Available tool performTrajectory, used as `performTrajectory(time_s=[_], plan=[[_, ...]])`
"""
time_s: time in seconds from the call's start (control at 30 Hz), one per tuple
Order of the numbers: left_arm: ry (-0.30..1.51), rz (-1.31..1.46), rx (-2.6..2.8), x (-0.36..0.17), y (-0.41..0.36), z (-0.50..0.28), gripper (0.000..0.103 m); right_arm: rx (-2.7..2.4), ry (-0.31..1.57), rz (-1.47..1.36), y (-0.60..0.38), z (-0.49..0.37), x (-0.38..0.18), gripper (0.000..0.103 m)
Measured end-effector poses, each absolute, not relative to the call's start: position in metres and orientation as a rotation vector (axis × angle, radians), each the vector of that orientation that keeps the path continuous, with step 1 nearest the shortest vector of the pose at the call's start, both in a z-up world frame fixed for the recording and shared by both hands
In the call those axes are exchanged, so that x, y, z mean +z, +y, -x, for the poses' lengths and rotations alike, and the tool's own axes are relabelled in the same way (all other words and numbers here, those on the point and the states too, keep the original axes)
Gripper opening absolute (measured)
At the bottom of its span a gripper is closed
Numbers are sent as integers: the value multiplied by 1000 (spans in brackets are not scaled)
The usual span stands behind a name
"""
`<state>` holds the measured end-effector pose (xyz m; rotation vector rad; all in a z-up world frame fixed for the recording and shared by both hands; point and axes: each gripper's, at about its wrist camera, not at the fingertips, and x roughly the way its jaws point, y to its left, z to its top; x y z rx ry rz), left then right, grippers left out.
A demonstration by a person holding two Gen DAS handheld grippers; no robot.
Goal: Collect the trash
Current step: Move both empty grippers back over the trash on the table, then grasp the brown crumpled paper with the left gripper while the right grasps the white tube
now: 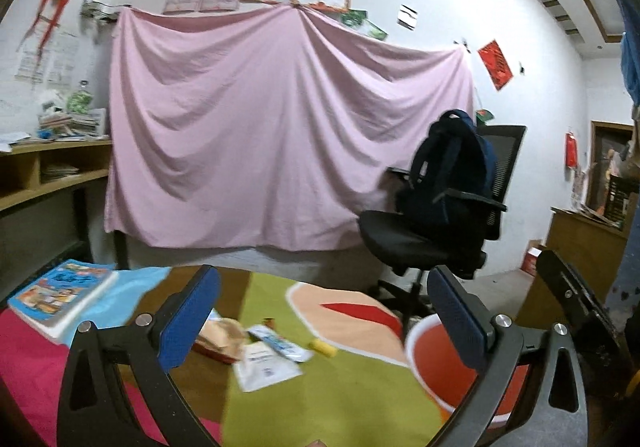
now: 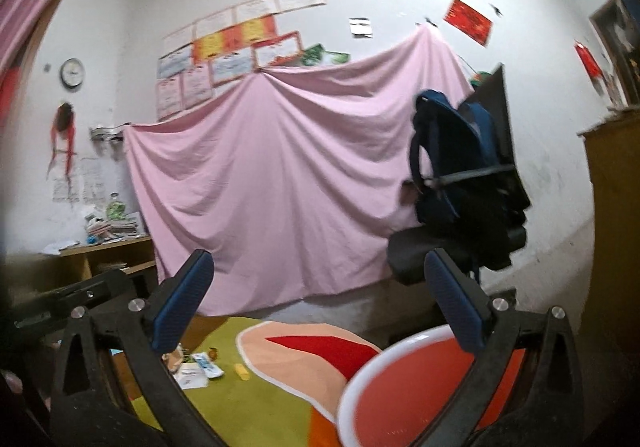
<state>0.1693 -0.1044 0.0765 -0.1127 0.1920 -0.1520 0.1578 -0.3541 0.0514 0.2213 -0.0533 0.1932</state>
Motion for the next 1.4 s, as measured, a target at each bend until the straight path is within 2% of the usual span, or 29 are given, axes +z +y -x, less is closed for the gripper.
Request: performTrajectory(time_s=[0.23,0.47,0.7,1.07,1.13,1.17,1.2,1.27,1.4], plan=[[163,100,-59,70,-68,-160,101,271,-103,-122,-311,-159,54,103],[198,100,-8,56,-34,-166,101,325,-46,-19,-266,-178,45,103],[277,93,14,42,-15,-186,101,315,78,28,-241,-219,27,103],[462,117,-46,20,-4,-228,99,448,382,36,-231,-300,0,103],[492,125,-68,16,-5,-235,93,489,426,49,-226,-309,-5,103],[508,125,-79,16,-6,-239,88,505,448,53,-224,-313,-8,97],[534,123,-90,14,-8,-245,85,523,471,56,-222,-316,-11,96],[576,125,-109,9,-10,-255,69,542,494,61,-219,-320,-14,90],[649,139,-150,1,-12,-270,53,573,556,80,-213,-326,-21,79]])
